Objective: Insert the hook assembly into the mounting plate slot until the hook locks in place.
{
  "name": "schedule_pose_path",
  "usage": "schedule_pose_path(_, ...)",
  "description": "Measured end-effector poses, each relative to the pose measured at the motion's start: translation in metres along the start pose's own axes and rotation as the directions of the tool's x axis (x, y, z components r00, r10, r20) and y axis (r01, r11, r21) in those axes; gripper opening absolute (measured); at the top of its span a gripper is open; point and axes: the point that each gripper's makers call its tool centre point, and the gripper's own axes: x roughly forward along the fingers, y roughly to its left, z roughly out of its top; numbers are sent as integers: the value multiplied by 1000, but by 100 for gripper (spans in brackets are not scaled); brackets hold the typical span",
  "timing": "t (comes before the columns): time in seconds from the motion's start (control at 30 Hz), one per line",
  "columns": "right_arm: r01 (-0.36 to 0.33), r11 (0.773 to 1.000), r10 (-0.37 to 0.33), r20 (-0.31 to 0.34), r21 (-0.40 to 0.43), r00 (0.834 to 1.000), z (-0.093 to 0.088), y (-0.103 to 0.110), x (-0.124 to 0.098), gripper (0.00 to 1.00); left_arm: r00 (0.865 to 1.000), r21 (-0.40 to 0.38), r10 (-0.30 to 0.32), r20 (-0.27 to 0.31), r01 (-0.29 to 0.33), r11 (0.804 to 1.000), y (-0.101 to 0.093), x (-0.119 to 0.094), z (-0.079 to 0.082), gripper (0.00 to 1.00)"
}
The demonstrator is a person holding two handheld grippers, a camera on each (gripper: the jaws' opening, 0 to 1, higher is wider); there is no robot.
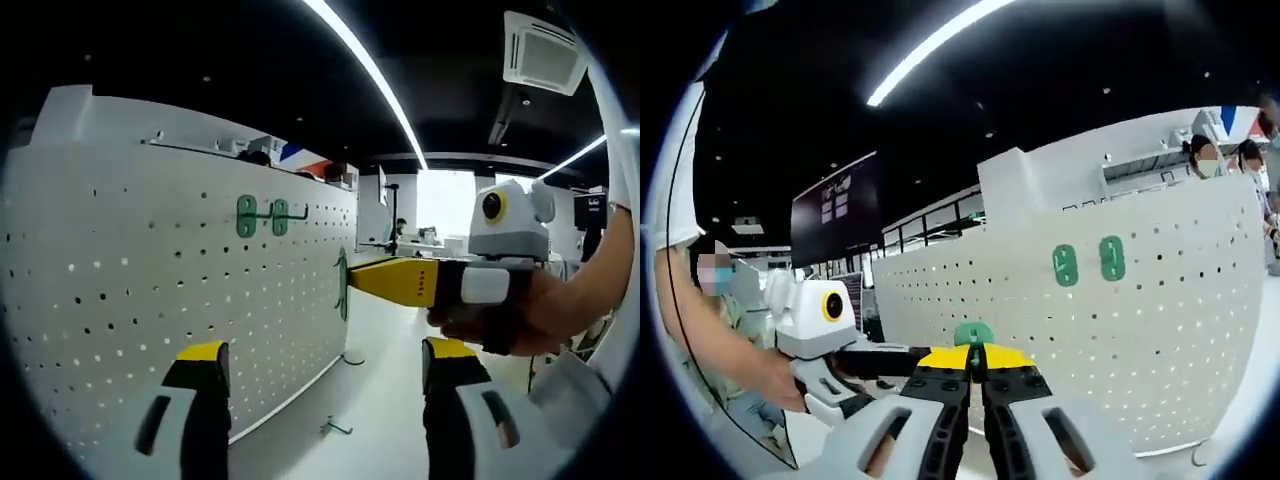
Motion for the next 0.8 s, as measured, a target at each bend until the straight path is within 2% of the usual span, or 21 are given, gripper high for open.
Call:
schedule_pose_path(0.13,44,996,-45,-12,-75,999,5,-10,-1,0,1000,-6,3,-3,-3,1000,1,-1,-1,81)
schedule_pose_path(0.8,203,973,-204,0,-109,979,26,-71,-8,1,999,-15,51,1,-51,999,9,-19,-2,79)
